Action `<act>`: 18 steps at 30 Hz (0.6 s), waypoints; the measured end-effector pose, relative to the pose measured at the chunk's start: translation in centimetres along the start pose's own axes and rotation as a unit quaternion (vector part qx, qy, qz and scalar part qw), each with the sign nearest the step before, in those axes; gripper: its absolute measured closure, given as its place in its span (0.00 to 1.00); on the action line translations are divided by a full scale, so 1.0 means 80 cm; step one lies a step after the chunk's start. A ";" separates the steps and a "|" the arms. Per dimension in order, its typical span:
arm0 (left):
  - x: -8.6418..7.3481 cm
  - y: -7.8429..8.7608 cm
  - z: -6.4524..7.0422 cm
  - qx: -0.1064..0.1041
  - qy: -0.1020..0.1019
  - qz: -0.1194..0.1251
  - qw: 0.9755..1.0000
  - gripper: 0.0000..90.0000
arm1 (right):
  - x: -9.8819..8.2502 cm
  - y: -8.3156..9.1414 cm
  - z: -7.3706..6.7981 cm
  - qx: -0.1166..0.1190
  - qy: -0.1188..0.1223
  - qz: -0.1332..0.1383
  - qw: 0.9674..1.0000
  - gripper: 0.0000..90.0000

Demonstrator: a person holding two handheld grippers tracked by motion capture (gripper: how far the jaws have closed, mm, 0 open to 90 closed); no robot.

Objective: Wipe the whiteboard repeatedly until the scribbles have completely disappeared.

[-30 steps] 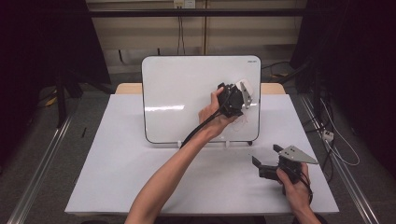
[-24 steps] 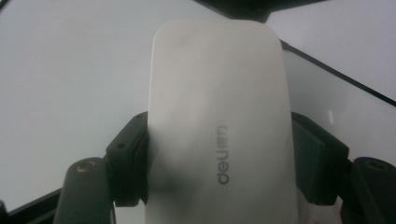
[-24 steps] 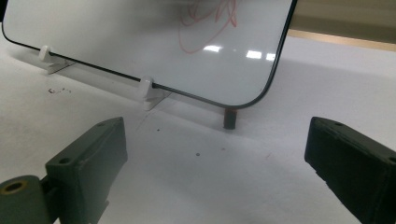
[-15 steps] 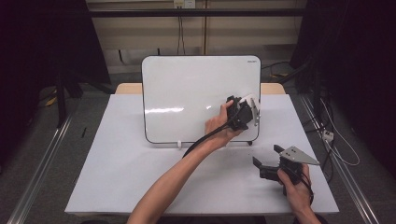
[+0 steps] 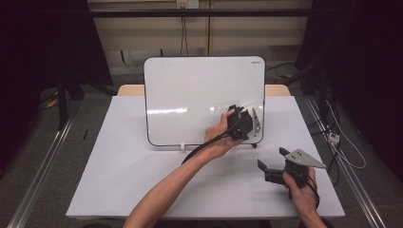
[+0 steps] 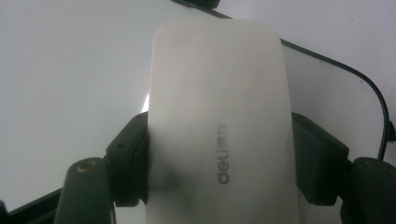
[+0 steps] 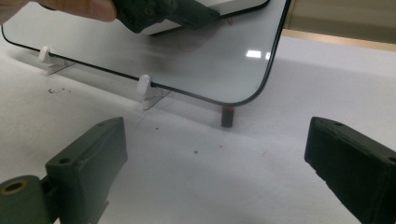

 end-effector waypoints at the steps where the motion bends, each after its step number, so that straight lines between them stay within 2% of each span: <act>1: 0.002 0.000 -0.004 0.003 0.004 0.001 1.000 0.34 | 0.000 0.000 0.000 -0.001 0.000 0.000 1.000 0.06; 7: 0.011 0.005 -0.041 0.021 0.040 0.008 0.999 0.34 | 0.000 -0.001 -0.001 0.001 0.001 -0.002 1.000 0.06; 9: 0.011 0.006 -0.047 0.020 0.050 0.015 0.998 0.34 | 0.000 -0.001 0.000 0.000 0.003 -0.001 1.000 0.06; 13: 0.009 0.007 -0.043 0.036 0.033 0.010 0.999 0.34 | 0.000 -0.001 0.000 0.000 0.002 -0.002 1.000 0.06; 15: 0.008 0.006 -0.041 0.030 0.037 0.009 0.999 0.34 | 0.000 -0.001 0.000 0.000 0.001 -0.002 1.000 0.06; 18: 0.004 0.007 -0.032 0.027 0.019 0.004 0.999 0.35 | 0.000 -0.001 -0.001 0.000 0.001 -0.003 1.000 0.06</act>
Point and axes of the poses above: each handheld gripper's, and its own axes: y roughly backward along the jaws, x roughly out of its top, z roughly to its right, the point moved 10 cm from there along -y, roughly forward along the jaws, and after that the axes turned 14 degrees about y, right-handed, at the moved point
